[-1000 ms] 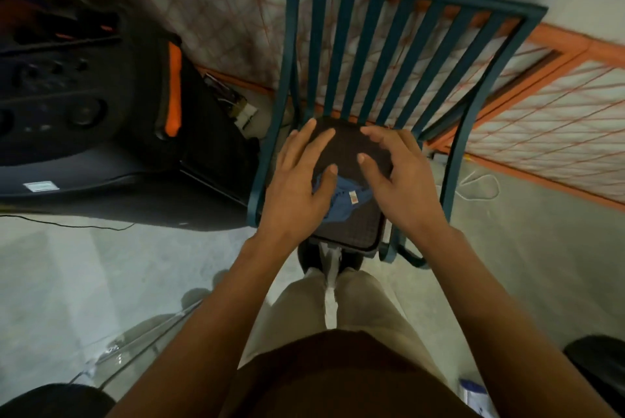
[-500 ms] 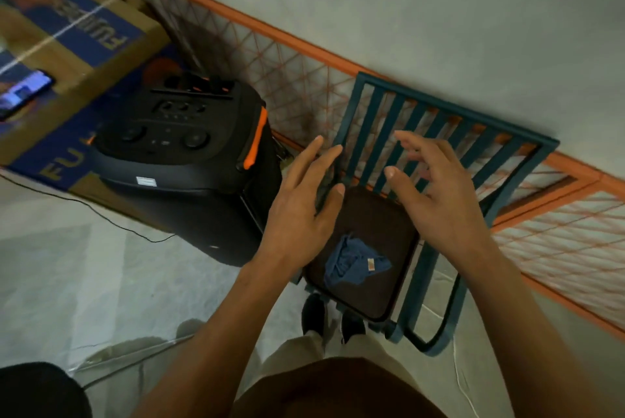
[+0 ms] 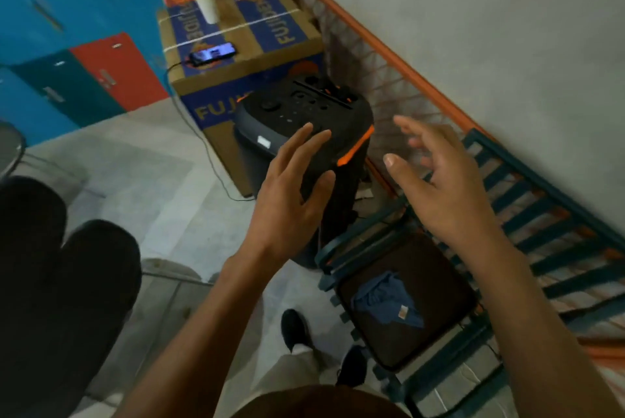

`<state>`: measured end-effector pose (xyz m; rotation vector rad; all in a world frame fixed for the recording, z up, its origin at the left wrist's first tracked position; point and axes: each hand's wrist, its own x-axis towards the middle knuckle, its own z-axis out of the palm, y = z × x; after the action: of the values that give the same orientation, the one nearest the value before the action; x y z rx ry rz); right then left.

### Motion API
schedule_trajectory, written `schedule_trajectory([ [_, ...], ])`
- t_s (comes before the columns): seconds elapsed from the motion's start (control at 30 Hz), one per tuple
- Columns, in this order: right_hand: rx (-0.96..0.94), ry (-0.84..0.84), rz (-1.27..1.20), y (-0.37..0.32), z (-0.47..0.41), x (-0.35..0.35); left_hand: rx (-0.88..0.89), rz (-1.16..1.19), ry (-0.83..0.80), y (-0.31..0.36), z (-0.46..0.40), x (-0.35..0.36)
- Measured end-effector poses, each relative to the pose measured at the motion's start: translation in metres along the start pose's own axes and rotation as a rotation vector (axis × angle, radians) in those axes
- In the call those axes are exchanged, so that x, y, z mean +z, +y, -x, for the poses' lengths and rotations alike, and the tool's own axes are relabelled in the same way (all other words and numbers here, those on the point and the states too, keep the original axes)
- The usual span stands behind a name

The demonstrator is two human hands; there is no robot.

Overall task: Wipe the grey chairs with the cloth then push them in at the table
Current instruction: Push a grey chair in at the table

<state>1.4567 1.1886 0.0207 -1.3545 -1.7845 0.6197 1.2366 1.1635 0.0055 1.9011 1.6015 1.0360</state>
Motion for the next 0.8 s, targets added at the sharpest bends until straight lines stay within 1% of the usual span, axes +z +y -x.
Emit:
schedule_trajectory([
  [0.2, -0.161, -0.226, -0.108, -0.052, -0.023, 0.064, -0.161, -0.109, 0.207, -0.024, 0.041, -0.071],
  [0.43, -0.337, -0.378, -0.180, -0.132, -0.027, 0.145, -0.336, -0.142, 0.448, -0.061, 0.107, -0.152],
  [0.63, -0.406, -0.530, -0.198, -0.199, -0.015, 0.218, -0.420, -0.177, 0.607, -0.096, 0.159, -0.215],
  [0.8, -0.452, -0.627, -0.184, -0.245, 0.000, 0.286, -0.489, -0.212, 0.694, -0.131, 0.199, -0.263],
])
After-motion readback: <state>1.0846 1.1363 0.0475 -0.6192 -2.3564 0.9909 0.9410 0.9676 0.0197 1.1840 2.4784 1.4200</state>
